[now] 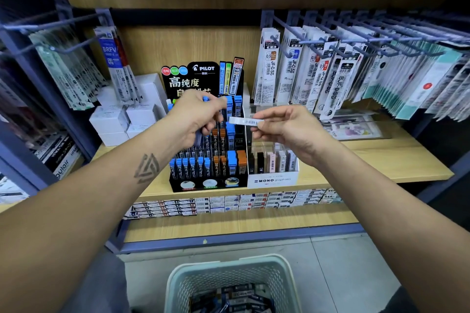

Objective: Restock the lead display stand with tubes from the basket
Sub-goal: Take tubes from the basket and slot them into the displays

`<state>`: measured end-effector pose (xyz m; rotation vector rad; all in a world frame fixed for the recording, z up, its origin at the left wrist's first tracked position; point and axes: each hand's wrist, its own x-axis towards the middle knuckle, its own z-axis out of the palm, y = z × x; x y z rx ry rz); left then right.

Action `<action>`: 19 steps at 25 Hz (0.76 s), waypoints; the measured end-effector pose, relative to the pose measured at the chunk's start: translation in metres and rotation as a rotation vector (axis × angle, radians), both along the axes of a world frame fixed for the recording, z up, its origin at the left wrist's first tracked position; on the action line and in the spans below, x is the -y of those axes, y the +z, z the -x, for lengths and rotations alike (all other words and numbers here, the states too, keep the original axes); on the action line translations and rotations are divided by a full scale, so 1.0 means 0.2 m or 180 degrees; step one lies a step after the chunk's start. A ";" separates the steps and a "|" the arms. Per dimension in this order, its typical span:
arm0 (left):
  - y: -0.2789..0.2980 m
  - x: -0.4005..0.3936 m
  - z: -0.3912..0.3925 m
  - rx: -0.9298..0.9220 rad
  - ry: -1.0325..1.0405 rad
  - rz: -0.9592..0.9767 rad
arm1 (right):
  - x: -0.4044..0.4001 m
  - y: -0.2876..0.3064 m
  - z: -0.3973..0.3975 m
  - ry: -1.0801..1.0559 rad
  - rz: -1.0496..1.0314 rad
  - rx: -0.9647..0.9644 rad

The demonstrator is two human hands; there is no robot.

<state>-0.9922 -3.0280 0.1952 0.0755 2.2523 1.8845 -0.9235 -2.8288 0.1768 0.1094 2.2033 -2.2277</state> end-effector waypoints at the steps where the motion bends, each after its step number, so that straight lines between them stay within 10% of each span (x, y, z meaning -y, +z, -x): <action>1: 0.00 -0.01 -0.02 0.0062 -0.0274 0.0167 | -0.01 0.01 0.01 -0.0060 0.0004 -0.0094; 12: -0.04 -0.27 -0.12 0.0035 -0.0798 -0.0056 | -0.23 0.09 0.01 -0.0548 0.0219 -0.0487; 19: -0.08 -0.29 -0.06 0.0269 -0.0537 -0.0122 | -0.35 0.01 0.09 -0.0996 -0.2475 -0.0681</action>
